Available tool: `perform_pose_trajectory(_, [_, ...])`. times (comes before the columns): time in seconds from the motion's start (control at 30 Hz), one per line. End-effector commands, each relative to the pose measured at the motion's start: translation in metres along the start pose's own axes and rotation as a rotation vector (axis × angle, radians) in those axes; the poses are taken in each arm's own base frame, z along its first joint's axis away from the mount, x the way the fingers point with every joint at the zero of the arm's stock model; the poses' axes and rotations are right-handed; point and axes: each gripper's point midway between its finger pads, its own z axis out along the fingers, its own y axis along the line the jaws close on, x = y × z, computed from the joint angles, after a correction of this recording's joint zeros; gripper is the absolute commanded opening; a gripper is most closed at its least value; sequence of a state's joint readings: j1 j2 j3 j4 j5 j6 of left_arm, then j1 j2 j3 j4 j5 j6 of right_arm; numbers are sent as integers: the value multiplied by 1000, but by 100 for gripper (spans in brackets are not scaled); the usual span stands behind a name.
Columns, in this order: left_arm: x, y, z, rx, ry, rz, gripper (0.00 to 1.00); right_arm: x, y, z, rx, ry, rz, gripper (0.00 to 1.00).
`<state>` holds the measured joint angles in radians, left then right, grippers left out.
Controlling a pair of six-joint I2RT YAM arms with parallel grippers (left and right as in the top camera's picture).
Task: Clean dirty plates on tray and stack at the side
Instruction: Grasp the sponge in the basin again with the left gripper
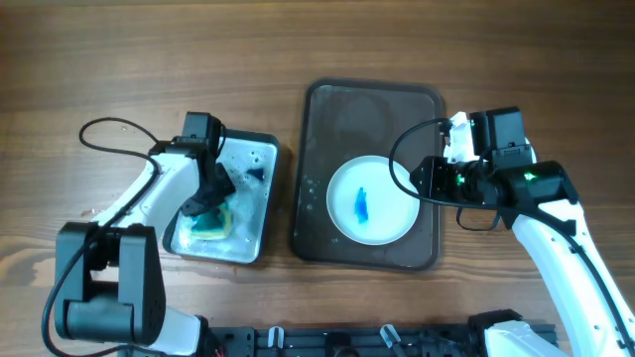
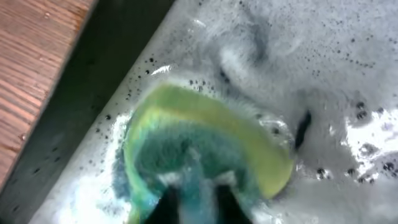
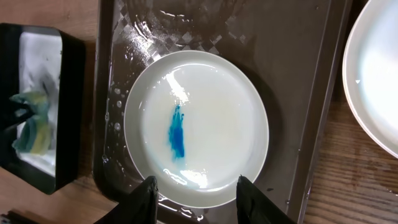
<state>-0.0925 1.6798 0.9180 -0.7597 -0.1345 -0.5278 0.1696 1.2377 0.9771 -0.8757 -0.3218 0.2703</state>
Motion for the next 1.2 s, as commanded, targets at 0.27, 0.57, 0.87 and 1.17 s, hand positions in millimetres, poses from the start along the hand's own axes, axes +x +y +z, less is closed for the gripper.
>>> perform_pose_trajectory(0.27, [-16,-36,-47,166,21,7,33,-4,7,-6,-24,-18,-18,41])
perform_pose_trajectory(0.57, [15,-15,-38,85,133,16,55,-4,7,-6,-24,-18,-17,41])
perform_pose_trajectory(0.87, [41,7,4,10,140,-20,15,-4,7,-6,-24,-19,-16,42])
perform_pose_trajectory(1.17, [29,3,-14,17,127,29,4,-19,-36,-11,187,-112,217,45])
